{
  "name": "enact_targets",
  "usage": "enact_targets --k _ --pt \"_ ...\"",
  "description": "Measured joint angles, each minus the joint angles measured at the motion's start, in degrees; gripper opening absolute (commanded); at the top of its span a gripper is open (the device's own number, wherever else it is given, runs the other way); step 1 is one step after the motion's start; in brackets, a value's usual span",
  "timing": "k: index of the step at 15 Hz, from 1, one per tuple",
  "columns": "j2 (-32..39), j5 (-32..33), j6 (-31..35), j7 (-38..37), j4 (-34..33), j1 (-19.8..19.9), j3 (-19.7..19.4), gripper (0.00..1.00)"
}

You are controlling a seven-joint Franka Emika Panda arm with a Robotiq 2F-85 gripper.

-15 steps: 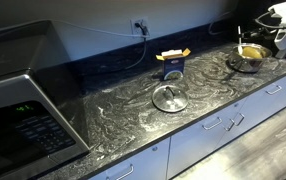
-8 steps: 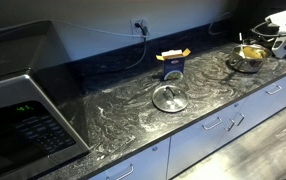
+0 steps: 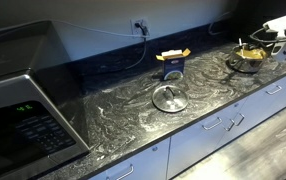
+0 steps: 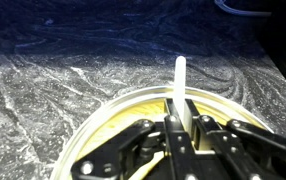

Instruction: Pick up the lid from the pot and put it on the counter, then pick up the box and pour some of its contents in the pot, then pick up the spoon and stir and finally, pick up the lid and cover the pot

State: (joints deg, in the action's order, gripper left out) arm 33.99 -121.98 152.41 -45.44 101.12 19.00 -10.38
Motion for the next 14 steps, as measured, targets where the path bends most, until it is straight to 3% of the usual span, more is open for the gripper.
enact_targets --k 8,14 --pt "-2.28 5.69 -0.15 -4.25 3.43 0.69 -0.04 0.03" --pt "-2.87 0.72 -1.14 -0.02 3.66 1.35 -0.99 0.03"
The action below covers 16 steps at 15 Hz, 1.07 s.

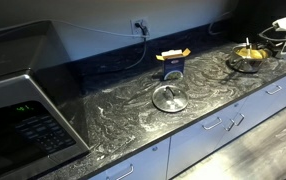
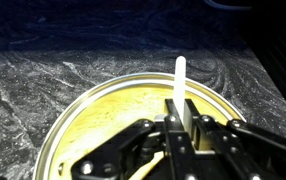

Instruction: Pick up the lid from the pot and put it on the counter, then pick up the box and pour some of its contents in the pot, then pick up the spoon and stir and finally, pick up the lid and cover the pot

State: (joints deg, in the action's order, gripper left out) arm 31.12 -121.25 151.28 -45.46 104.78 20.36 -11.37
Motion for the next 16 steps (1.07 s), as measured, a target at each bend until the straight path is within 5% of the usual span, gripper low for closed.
enact_targets --k 7,16 --pt "0.42 -2.32 -9.08 5.39 0.23 0.38 0.14 0.03" --pt "-0.46 9.22 -12.6 -4.05 3.15 0.43 -0.73 0.03"
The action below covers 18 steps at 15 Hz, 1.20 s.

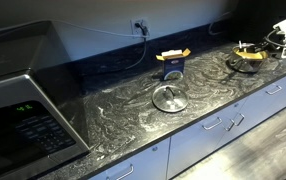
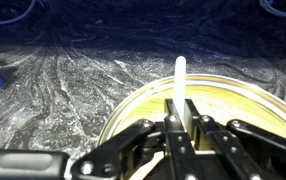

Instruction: Pick up the lid from the pot and put it on the counter, then pick up the box and pour some of its contents in the pot, then pick up the spoon and stir and finally, pick up the lid and cover the pot

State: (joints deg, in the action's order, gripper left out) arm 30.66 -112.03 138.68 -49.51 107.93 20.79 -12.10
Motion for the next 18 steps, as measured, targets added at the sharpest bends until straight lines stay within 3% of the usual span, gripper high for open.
enact_targets --k 10,18 --pt "-1.56 -2.6 1.1 0.52 0.54 0.93 -2.41 0.03" --pt "-1.23 -2.92 -5.95 3.31 0.67 0.94 -1.7 0.03"
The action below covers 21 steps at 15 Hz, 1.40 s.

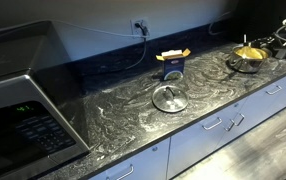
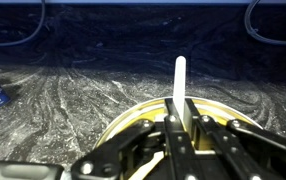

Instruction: Pick up the lid from the pot and put it on the counter, then pick up the box and pour some of its contents in the pot, then pick up the spoon and stir and finally, pick up the lid and cover the pot

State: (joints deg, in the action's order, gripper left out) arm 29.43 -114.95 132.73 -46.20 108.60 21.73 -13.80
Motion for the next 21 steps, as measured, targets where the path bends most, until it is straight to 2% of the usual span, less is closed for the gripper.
enact_targets --k 4,11,21 --pt "-2.4 1.77 -0.01 1.29 1.31 0.01 -0.79 0.03" --pt "-11.95 7.38 -3.75 5.64 7.16 -0.42 -1.44 0.03" --pt "-17.82 20.93 -5.97 6.64 9.04 -6.4 -0.18 0.03"
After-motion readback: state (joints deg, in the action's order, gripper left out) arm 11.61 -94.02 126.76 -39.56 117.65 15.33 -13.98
